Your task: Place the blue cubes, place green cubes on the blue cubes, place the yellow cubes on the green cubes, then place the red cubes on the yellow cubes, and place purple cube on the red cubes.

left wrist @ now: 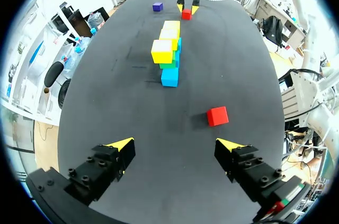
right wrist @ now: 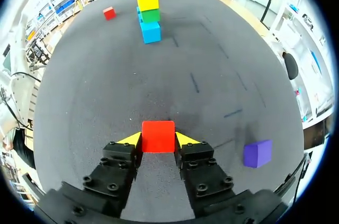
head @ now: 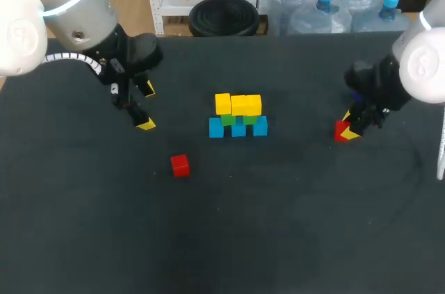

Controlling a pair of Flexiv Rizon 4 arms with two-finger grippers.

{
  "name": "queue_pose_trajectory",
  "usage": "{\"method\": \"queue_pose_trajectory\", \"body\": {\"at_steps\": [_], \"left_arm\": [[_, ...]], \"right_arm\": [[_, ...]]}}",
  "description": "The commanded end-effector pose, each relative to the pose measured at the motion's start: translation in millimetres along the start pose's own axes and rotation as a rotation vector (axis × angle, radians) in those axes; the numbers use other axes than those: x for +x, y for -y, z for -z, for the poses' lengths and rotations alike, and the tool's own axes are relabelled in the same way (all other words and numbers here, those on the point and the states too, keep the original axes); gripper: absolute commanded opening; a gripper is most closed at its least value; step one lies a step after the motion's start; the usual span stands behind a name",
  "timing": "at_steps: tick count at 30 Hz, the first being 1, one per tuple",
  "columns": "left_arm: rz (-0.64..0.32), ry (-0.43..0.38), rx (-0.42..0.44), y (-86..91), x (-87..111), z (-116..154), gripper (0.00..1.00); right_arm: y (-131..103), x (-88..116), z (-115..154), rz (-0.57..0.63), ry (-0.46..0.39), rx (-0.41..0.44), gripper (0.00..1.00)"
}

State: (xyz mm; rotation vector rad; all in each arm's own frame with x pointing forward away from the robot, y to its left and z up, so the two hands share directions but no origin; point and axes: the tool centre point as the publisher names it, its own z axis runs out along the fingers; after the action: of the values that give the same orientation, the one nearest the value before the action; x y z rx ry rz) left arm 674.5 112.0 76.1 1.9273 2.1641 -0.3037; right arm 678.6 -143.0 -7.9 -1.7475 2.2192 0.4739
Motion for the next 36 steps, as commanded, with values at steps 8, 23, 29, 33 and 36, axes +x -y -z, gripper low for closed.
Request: {"method": "queue_pose_trajectory", "body": {"at_steps": [8,23,29,33,36], "left_arm": [[-0.002,0.003,0.001,-0.5,0.9,0,1.00],[-0.002,0.003,0.001,-0.5,0.9,0,1.00],[-0.002,0.003,0.001,-0.5,0.9,0,1.00],[-0.002,0.003,0.001,-0.5,0.9,0,1.00],[-0.002,0.003,0.001,-0.5,0.9,0,1.00]], "right_arm": [[0,0,5,0.012,0.007,0.009,0.00],[16,-39,40,0.027,0.009,0.000,0.00],[22,-72,63,0.077,0.008,0.017,0.00],[23,-98,70,0.120,0.007,0.025,0.00],[22,-114,67,0.139,-0.003,0.013,0.00]]}}
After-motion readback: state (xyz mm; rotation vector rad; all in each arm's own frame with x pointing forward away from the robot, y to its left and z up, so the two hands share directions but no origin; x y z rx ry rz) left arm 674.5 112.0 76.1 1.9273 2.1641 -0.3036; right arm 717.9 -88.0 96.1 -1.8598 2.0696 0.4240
